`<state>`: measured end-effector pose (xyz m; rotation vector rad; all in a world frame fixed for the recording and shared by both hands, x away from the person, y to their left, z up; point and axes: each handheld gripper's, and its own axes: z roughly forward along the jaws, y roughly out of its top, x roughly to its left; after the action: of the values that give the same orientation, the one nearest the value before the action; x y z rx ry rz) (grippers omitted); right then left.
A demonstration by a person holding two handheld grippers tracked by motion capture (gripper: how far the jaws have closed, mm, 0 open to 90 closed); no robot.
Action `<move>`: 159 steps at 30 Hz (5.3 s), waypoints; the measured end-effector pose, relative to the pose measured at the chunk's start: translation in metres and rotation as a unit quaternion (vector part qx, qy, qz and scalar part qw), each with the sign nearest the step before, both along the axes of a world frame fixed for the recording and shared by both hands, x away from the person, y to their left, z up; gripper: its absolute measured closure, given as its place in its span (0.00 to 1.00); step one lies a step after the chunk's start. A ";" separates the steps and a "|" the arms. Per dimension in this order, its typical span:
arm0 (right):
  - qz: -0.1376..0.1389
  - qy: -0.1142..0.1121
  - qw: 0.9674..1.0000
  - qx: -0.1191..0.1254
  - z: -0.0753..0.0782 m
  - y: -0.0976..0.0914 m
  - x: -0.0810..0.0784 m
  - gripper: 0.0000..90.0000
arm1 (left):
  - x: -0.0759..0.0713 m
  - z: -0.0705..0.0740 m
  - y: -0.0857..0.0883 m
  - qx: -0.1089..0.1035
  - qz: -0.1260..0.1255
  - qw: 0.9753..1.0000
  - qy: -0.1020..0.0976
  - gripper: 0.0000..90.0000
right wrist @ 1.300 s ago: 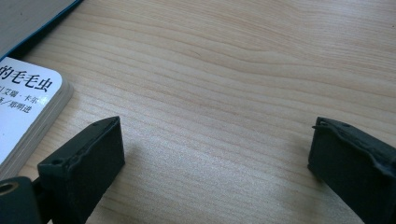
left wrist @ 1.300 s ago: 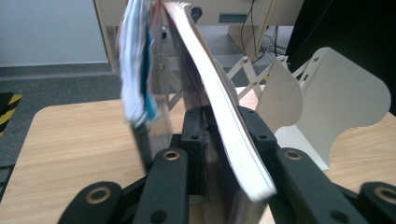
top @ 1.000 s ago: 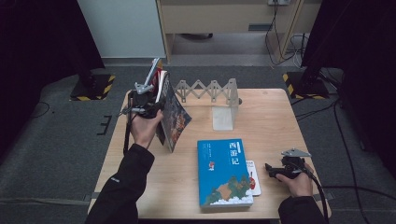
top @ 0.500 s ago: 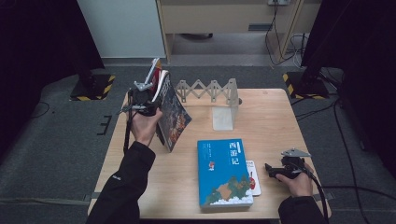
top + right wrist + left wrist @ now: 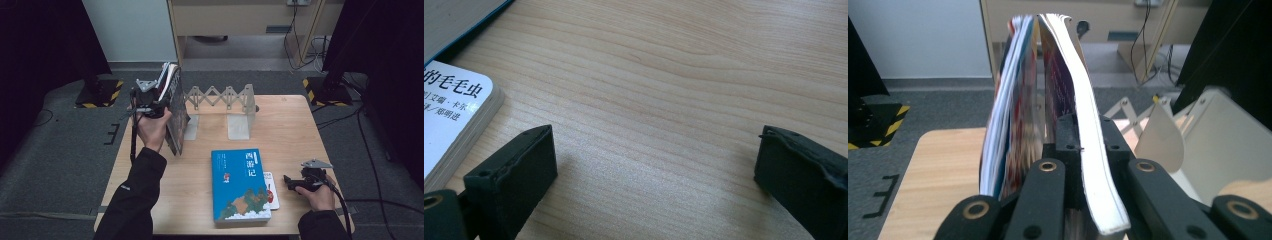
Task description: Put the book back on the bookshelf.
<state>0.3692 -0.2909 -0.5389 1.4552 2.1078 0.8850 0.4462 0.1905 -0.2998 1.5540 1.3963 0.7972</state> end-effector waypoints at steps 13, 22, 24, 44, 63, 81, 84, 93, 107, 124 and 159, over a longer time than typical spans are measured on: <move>0.002 -0.001 1.000 -0.001 0.000 0.000 0.000 0.04 | 0.030 -0.011 -0.010 -0.014 0.034 0.999 -0.004 0.91; 0.001 -0.001 1.000 -0.001 0.000 0.000 0.000 0.04 | 0.039 -0.017 -0.012 -0.004 0.050 0.999 -0.012 0.91; 0.001 -0.001 1.000 -0.001 0.000 0.000 0.000 0.04 | 0.039 -0.018 -0.014 0.008 0.051 0.999 -0.013 0.91; 0.002 -0.001 1.000 -0.002 0.000 0.000 0.000 0.04 | 0.036 -0.027 -0.014 0.046 0.036 0.998 -0.013 0.91; 0.002 0.000 1.000 -0.001 0.000 0.000 0.000 0.04 | 0.029 -0.035 -0.017 0.094 0.015 0.995 -0.006 0.90; 0.004 0.000 1.000 -0.001 0.000 0.000 0.000 0.04 | 0.023 -0.035 -0.007 0.109 0.018 0.994 0.004 0.82; 0.004 0.000 1.000 -0.001 0.000 0.000 0.000 0.04 | 0.023 -0.036 -0.008 0.108 0.017 0.994 0.005 0.75; 0.004 0.001 1.000 0.000 0.000 0.001 0.000 0.04 | 0.028 -0.026 -0.012 0.105 0.020 0.994 0.005 0.70; 0.006 0.000 1.000 -0.001 0.000 0.001 0.000 0.04 | 0.048 -0.026 -0.008 0.076 0.029 0.996 0.040 0.91; 0.007 0.000 1.000 -0.001 0.000 0.001 0.000 0.04 | 0.047 -0.033 -0.006 0.088 0.041 0.995 0.014 0.90; 0.005 0.000 1.000 0.000 0.000 0.001 0.000 0.03 | -0.032 -0.014 0.024 -0.010 -0.041 0.997 -0.068 0.52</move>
<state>0.3696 -0.2896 -0.5391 1.4451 2.1175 0.8884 0.4145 0.2142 -0.3141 1.5029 1.2307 0.8207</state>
